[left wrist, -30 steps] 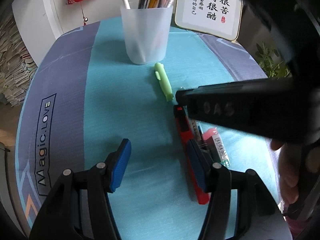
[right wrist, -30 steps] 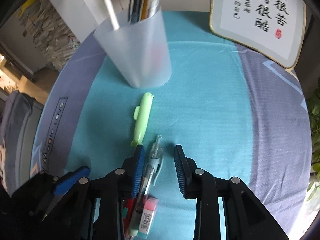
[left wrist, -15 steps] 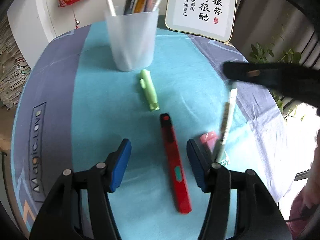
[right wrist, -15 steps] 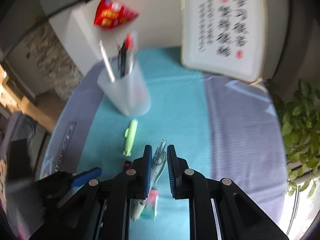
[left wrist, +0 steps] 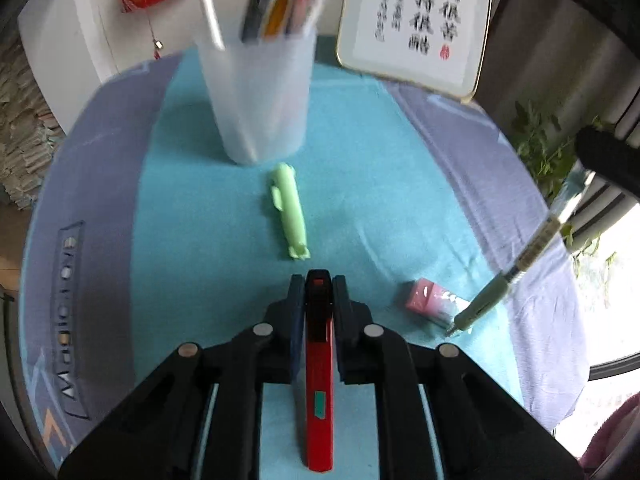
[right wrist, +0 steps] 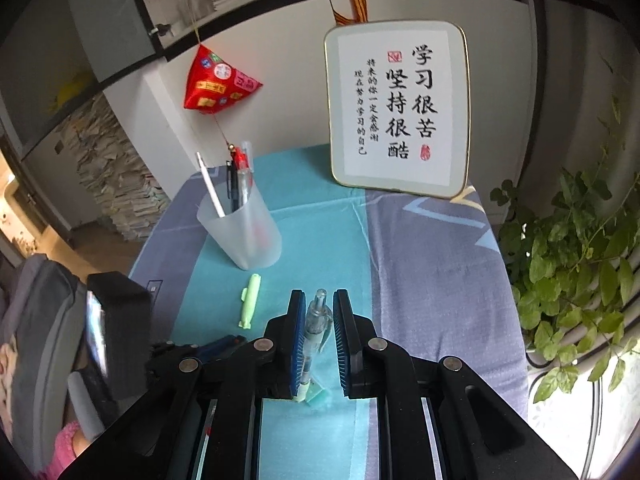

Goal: Organize stationery
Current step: 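Grasp the red marker with the left tool while the right tool holds the clear pen, then lift the red marker and clear pen and carry both toward the cup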

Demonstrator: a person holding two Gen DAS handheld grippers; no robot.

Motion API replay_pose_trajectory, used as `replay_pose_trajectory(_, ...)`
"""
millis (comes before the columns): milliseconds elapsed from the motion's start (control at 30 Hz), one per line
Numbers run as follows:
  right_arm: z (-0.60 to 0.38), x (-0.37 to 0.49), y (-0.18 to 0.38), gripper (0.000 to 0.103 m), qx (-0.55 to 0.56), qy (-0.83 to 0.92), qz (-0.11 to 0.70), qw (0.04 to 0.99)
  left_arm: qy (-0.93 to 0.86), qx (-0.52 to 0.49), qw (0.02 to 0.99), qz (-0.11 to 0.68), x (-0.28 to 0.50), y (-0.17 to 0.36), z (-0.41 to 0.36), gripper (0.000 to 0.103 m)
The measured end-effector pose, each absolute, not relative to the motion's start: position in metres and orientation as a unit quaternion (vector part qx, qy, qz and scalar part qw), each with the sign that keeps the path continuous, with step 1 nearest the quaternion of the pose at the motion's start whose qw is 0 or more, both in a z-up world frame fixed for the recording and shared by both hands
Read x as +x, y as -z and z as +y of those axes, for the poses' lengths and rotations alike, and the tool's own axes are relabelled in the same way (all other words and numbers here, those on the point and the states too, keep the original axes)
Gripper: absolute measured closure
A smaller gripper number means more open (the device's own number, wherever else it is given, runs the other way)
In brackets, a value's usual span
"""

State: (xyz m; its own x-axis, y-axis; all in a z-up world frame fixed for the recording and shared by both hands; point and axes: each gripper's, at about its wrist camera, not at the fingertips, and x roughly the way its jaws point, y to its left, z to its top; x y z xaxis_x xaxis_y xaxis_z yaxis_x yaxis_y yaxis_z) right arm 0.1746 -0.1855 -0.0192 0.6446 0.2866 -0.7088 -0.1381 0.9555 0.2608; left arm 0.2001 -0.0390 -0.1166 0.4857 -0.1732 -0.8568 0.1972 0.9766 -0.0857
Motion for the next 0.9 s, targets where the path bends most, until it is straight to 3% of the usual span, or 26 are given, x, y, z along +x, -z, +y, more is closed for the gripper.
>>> replay_pose_trajectory(333,-0.179,0.166,0.004,0.090,0.087,-0.125,0.376,0.914,0.111,0.007,0.903,0.414,0.172,0.054,-0.017,0.092)
replay_pose_trajectory(633,-0.174,0.165,-0.004,0.094,0.075,-0.127,0.372,0.917,0.110,0.007,0.920,0.377,0.170,0.029,-0.011,0.092)
replay_pose_trajectory(900,-0.209,0.214,0.069,0.093,0.150,-0.061,0.512,0.844,0.109,-0.002,0.921,0.374,0.165,0.027,-0.003,0.092)
